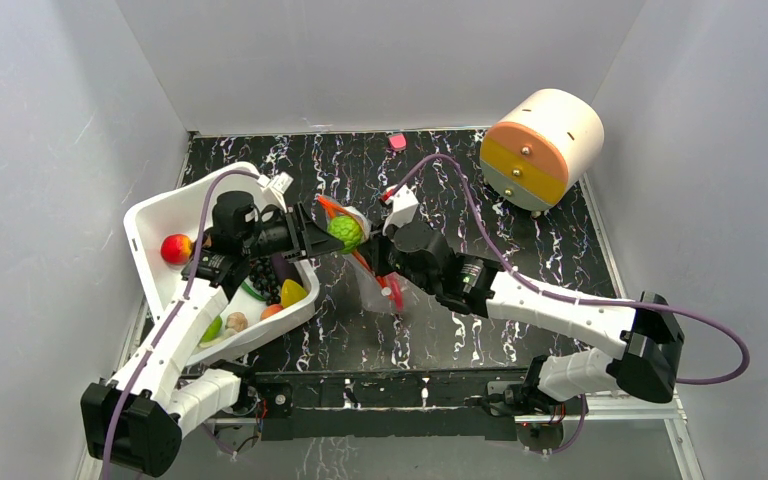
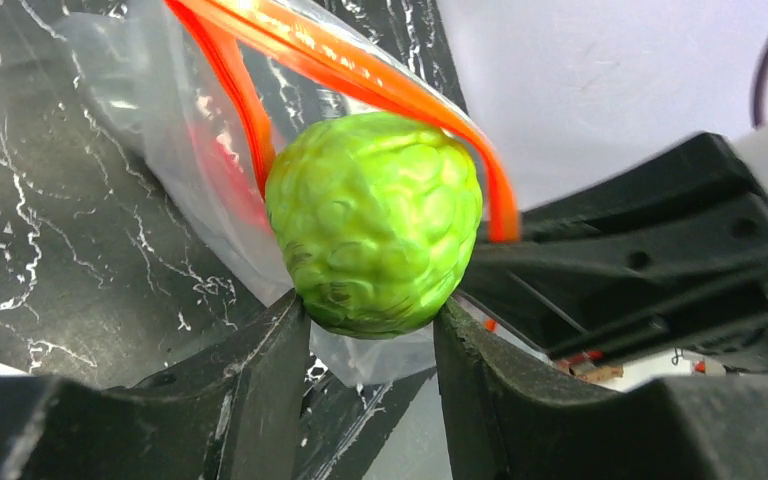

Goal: Place the food in the zip-top bag and seal the zipper
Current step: Place the fake fruit in the zipper food storage bag.

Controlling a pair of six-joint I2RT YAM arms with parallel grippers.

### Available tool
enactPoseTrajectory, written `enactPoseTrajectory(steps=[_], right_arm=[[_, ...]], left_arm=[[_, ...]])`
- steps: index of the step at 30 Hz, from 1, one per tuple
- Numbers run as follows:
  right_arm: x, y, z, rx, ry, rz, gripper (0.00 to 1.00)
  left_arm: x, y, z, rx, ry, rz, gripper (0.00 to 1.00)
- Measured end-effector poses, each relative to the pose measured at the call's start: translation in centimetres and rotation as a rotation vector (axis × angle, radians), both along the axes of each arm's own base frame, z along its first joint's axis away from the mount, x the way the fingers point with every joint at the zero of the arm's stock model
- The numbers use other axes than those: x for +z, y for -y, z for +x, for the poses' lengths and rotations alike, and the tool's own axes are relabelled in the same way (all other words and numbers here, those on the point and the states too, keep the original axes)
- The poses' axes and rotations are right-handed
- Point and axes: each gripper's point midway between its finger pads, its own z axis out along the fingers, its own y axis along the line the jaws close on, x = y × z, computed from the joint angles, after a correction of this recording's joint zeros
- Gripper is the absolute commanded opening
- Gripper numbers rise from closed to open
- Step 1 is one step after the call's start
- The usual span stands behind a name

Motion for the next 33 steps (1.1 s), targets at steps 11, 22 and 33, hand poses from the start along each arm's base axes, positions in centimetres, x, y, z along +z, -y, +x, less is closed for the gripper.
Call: enactPoseTrajectory(steps=[11,22,33], right_arm=[[1.2,-2.1,-2.0,0.166,0.024,0.040,0.00],[0.1,-2.7,-2.1,0.179,-0.009,0.033,0.00],[-0.4,-0.9,-0.9,0.056,-0.014,0.009,0.00]], left_arm=[[-3.0,-0.6,0.7,0.072,-0.091,0.115,0.16],[-2.9,-0.9,0.7,0.097,-0.098,0.133,0.58],[-1.2,-1.0,0.2,0.084,-0.028,0.111,0.73]])
